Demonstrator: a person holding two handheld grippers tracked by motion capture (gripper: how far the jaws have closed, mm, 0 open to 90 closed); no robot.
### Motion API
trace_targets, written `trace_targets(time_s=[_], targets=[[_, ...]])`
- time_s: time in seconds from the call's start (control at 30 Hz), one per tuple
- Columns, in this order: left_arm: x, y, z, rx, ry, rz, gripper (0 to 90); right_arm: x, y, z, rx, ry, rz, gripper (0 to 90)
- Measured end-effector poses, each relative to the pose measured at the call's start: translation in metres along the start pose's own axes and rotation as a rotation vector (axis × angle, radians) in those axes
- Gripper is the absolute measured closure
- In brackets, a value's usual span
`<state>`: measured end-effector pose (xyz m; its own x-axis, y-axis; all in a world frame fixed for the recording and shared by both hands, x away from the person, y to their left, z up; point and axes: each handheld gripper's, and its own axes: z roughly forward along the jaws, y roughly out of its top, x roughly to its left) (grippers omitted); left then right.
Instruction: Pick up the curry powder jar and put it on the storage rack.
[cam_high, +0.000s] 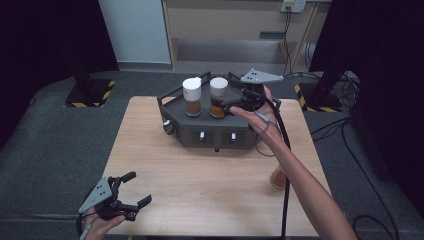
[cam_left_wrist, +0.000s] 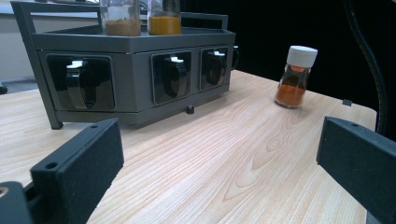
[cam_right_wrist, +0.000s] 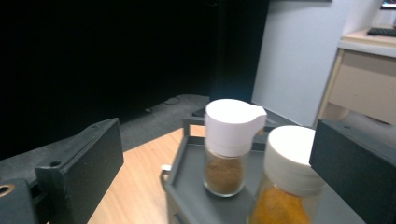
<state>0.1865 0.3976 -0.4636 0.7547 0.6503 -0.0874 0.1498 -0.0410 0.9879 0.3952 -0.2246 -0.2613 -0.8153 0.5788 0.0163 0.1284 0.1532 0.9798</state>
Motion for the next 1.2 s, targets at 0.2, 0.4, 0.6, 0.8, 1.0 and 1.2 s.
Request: trace_targets(time_s=[0.2,0.4,0.6,0.8,1.0,1.2], targets=[[0.0,0.0,0.0,-0.001,-0.003,-0.002,0.0,0.009,-0.007,-0.025,-0.038,0.064,-0.02,2.3],[-0.002,0.0,0.001,-0.002,-0.005,0.0,0.0,0.02,-0.016,-0.054,-0.078,0.11,-0.061,2.3],[-0.002,0.001,0.002,0.0,-0.007,0.001,0.0,0.028,-0.027,-0.082,-0.099,0.123,-0.078,2.5],[-0.003,0.001,0.002,-0.002,-0.006,0.001,0.0,0.033,-0.043,-0.104,-0.106,0.124,-0.086,2.7],[-0.003,0.0,0.001,-0.002,-0.004,0.0,0.0,0.038,-0.06,-0.125,-0.107,0.109,-0.092,2.8],[-0.003,0.0,0.001,-0.002,-0.002,-0.001,0.0,0.045,-0.079,-0.145,-0.092,0.077,-0.127,2.8]])
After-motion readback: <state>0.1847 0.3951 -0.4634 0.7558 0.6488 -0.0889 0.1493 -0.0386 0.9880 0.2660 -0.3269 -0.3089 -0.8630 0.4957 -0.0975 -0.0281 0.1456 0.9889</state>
